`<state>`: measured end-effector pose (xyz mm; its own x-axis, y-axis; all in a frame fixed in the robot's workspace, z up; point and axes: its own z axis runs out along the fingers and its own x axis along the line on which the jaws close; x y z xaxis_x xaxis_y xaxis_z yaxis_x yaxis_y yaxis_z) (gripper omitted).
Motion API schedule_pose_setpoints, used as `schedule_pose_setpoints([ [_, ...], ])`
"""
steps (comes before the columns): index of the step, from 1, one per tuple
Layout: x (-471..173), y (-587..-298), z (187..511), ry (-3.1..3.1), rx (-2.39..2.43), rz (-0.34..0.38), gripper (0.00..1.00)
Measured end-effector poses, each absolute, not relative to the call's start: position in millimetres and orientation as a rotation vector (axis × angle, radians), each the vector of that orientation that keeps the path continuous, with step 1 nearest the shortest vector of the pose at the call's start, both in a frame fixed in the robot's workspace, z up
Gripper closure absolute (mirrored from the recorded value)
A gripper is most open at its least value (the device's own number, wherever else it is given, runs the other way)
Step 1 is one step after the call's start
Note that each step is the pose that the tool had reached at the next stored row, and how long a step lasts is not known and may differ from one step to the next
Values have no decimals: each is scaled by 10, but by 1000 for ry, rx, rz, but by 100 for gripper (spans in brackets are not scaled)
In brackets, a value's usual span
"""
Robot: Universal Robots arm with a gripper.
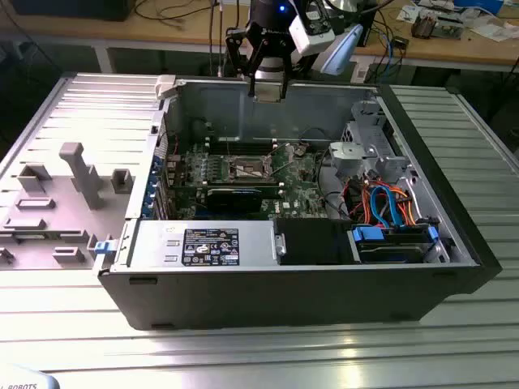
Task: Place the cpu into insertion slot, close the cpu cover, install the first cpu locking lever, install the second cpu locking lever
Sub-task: 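Place the cpu into insertion slot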
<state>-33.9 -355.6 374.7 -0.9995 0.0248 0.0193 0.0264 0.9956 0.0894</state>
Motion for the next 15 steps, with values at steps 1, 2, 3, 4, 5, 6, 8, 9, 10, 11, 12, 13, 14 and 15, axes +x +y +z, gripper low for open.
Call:
schedule_pose_setpoints([
  [1, -339, -3556, 3747, -3120, -40, -140, 46],
  [2, -339, -3556, 3747, -3120, -40, -140, 46],
  [3, -339, -3556, 3747, -3120, -40, -140, 46],
  [4, -339, -3556, 3747, -3120, -40, -140, 46],
  [5, -339, -3558, 3746, -3120, -43, -141, 46],
  [6, -339, -3560, 3746, -3120, -45, -141, 46],
  [8, -339, -3563, 3747, -3120, -54, -140, 46],
  [9, -339, -3563, 3746, -3120, -88, -141, 46],
  [10, -339, -3563, 3746, -3120, -118, -141, 46],
  [11, -339, -3563, 3746, -3120, -126, -141, 46],
  [12, -339, -3563, 3746, -3120, -127, -141, 46],
  [13, -339, -3563, 3746, -3120, -128, -141, 46],
  [14, -339, -3563, 3746, -3120, -128, -141, 46],
  [15, -339, -3563, 3746, -3120, -128, -141, 46],
])
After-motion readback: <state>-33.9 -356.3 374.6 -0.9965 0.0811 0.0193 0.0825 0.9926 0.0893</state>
